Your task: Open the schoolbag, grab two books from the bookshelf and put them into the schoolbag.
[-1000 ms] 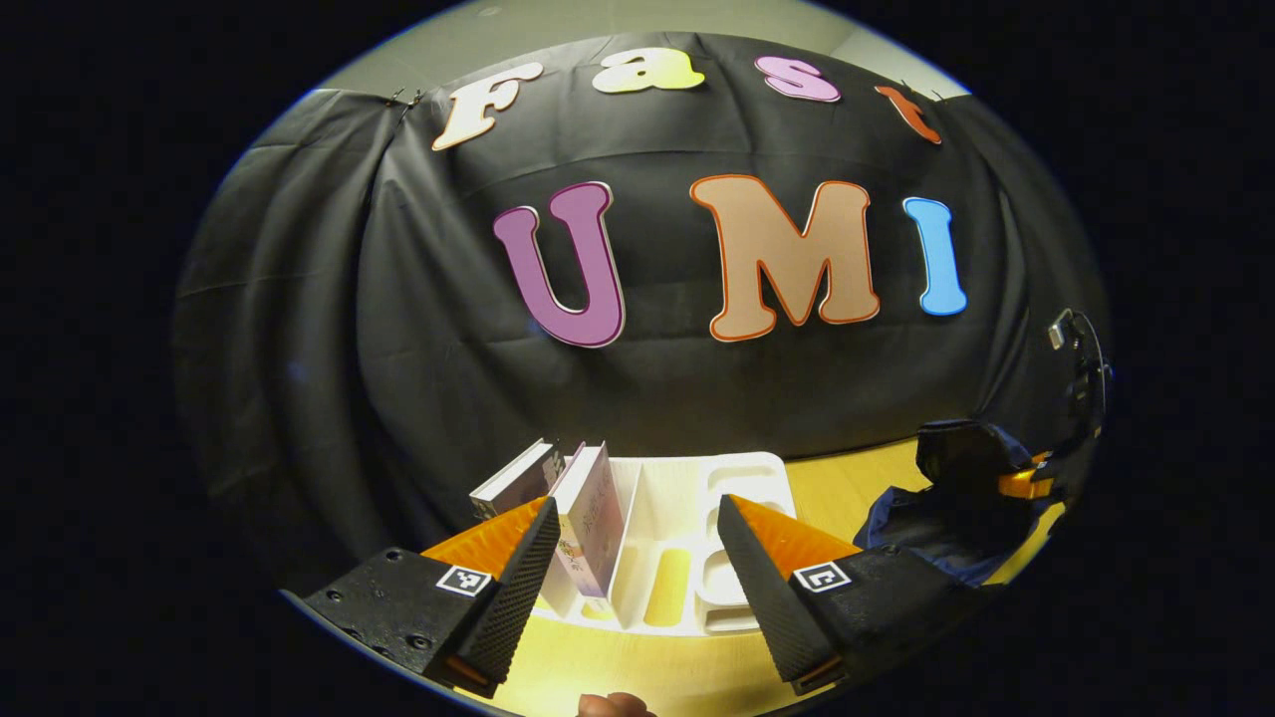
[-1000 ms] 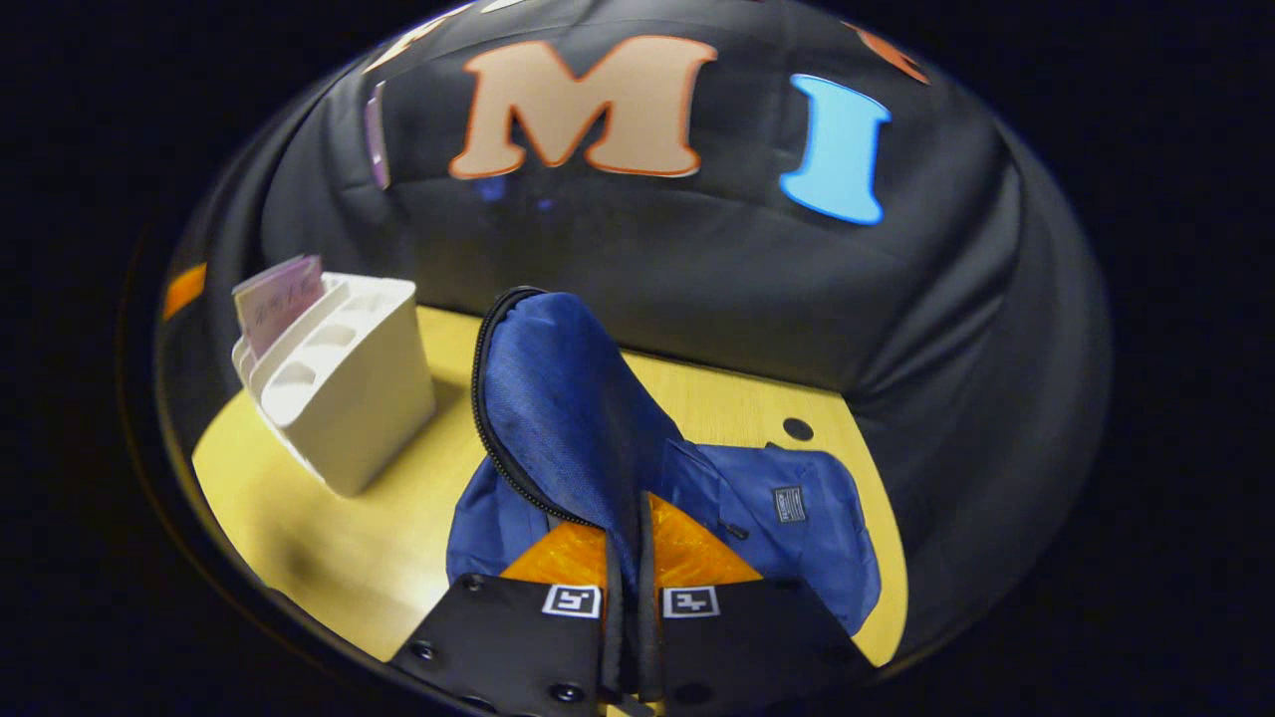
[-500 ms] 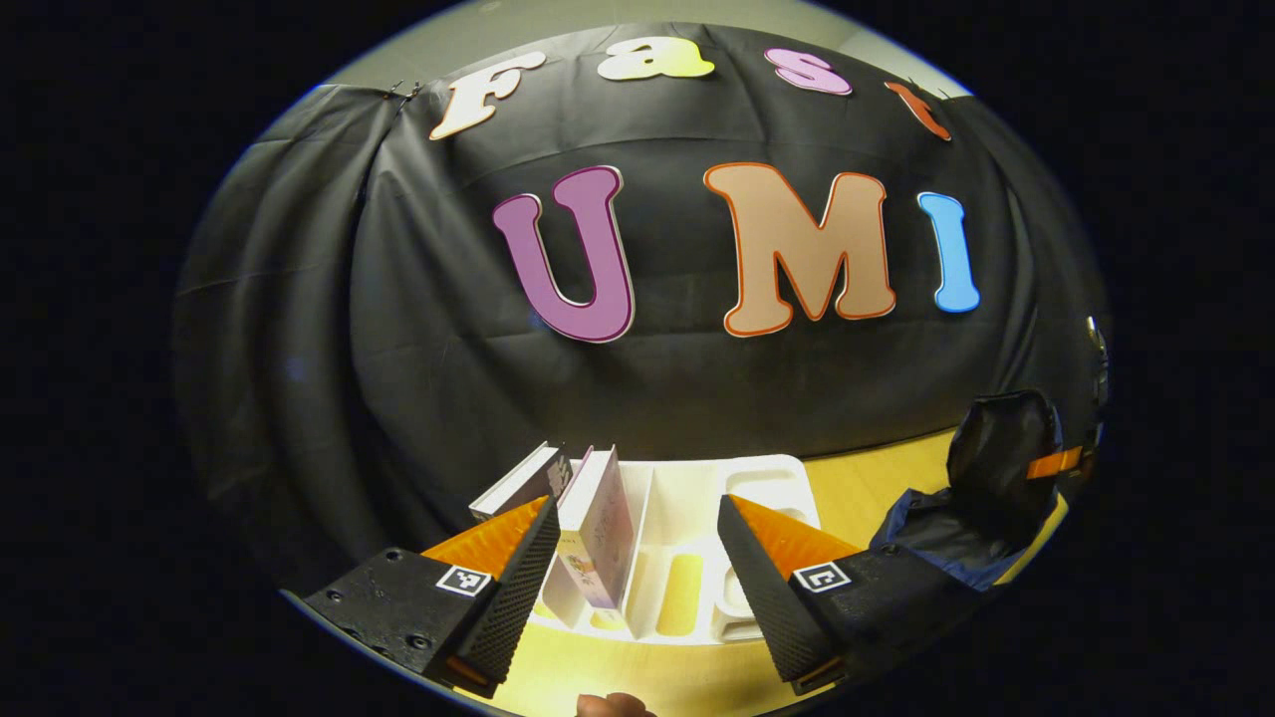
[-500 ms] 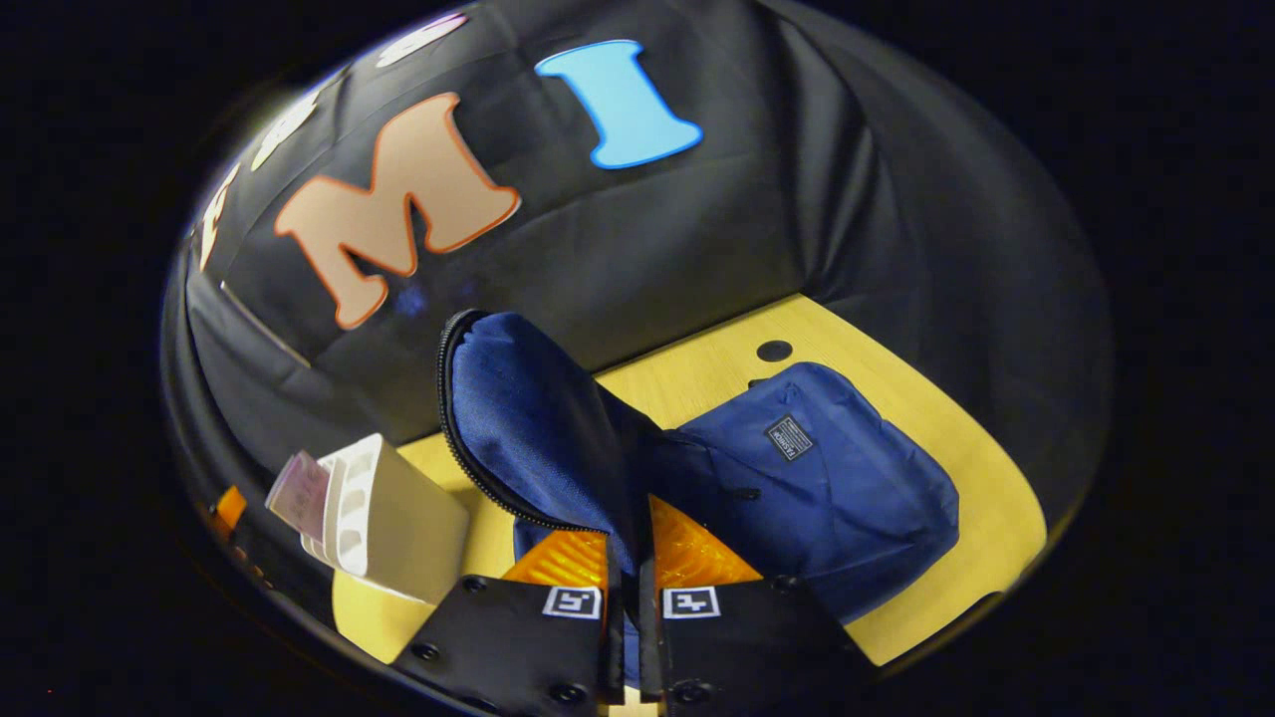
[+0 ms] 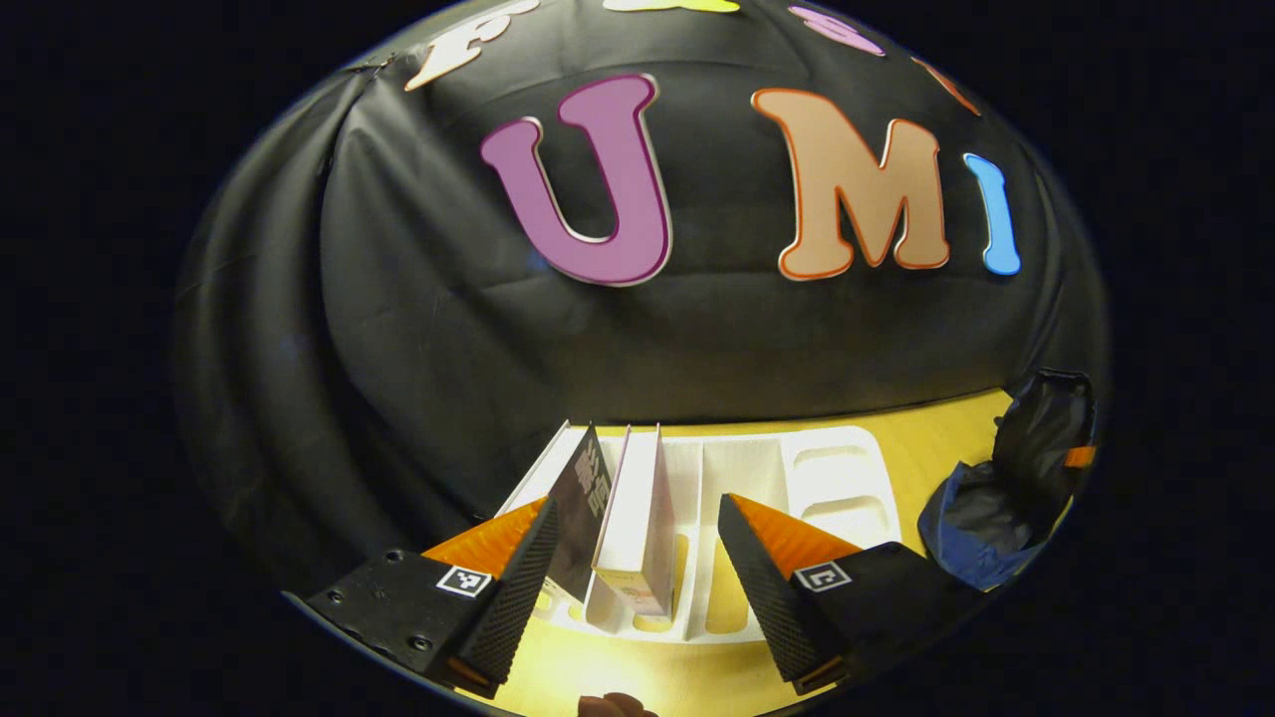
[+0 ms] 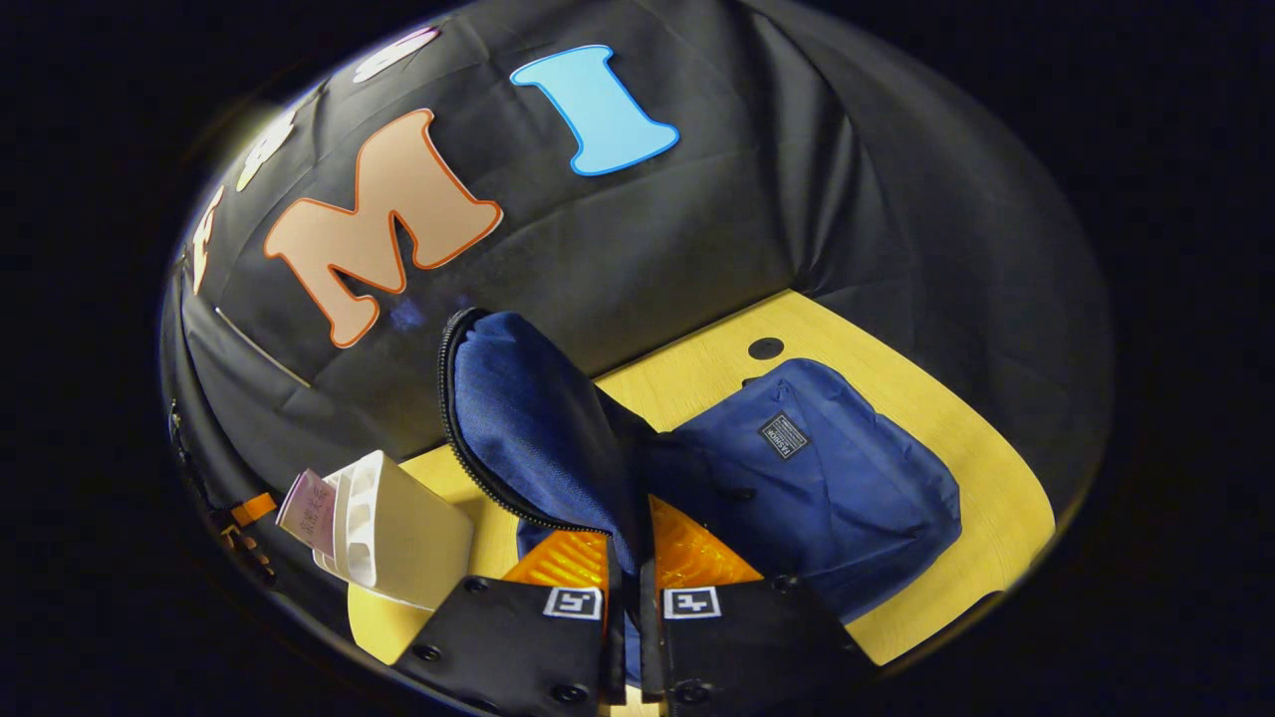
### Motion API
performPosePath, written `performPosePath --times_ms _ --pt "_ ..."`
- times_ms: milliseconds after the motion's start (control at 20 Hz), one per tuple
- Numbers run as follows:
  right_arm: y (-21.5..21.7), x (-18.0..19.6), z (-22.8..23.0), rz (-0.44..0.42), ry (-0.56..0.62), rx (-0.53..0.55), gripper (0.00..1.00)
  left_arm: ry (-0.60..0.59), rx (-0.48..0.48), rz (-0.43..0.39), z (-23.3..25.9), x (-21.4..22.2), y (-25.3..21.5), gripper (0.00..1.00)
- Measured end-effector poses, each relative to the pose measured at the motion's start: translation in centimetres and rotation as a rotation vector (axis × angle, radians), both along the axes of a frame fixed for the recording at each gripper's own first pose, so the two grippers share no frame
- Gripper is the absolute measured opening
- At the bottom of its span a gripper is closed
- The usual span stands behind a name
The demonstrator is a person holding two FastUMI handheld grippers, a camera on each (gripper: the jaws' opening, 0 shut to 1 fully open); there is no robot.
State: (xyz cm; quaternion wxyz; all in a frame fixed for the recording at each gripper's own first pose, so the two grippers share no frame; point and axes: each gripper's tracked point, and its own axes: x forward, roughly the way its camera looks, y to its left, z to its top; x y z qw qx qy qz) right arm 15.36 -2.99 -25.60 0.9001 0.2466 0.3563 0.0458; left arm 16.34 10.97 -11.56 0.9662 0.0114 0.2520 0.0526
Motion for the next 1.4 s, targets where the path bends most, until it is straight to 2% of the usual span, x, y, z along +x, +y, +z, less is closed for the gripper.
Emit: performPosePath --times_ms 100,200,250,650,800,900,950,1000,1050,1100,1250,1350,1400 --pt "0.0 0.0 0.0 -0.001 0.003 0.001 0.05 0.088 -0.006 -0.020 -2.2 0.6 0.3 0.94" --pt "-0.1 0.0 0.1 -0.004 0.005 0.003 0.12 0.180 -0.021 -0.030 -4.4 1.1 0.5 0.94" --pt "-0.1 0.0 0.1 -0.005 0.006 0.003 0.12 0.217 -0.024 -0.032 -5.2 1.3 0.7 0.94" --pt "-0.2 0.1 0.1 -0.030 0.012 0.017 0.12 0.358 0.053 -0.098 -7.7 2.3 -0.3 0.91" --pt "-0.4 0.2 0.2 -0.035 0.013 0.021 0.11 0.461 0.053 -0.131 -9.7 1.9 -0.1 0.79" --pt "-0.4 0.2 0.2 -0.040 0.015 0.026 0.09 0.474 0.009 -0.171 -10.3 2.4 -1.6 0.49" --pt "-0.3 0.1 0.1 -0.042 0.017 0.028 0.09 0.503 0.016 -0.182 -10.2 2.2 -2.1 0.46" --pt "-0.3 0.2 0.1 -0.042 0.018 0.028 0.05 0.519 0.028 -0.185 -9.8 1.8 -2.1 0.36" --pt "-0.3 0.1 0.1 -0.041 0.019 0.027 0.05 0.520 0.032 -0.184 -10.1 2.2 -2.3 0.39" --pt "-0.3 0.2 0.1 -0.039 0.019 0.024 0.12 0.528 0.035 -0.184 -10.1 2.2 -2.4 0.38" --pt "-0.3 0.2 0.0 -0.038 0.017 0.019 0.12 0.530 0.030 -0.185 -9.9 1.9 -2.1 0.35" --pt "-0.4 0.3 0.1 -0.045 0.019 0.025 0.12 0.532 0.029 -0.184 -9.8 1.5 -1.6 0.37" --pt "-0.4 0.3 0.2 -0.048 0.020 0.028 0.05 0.529 0.036 -0.183 -9.5 1.5 -1.3 0.37"
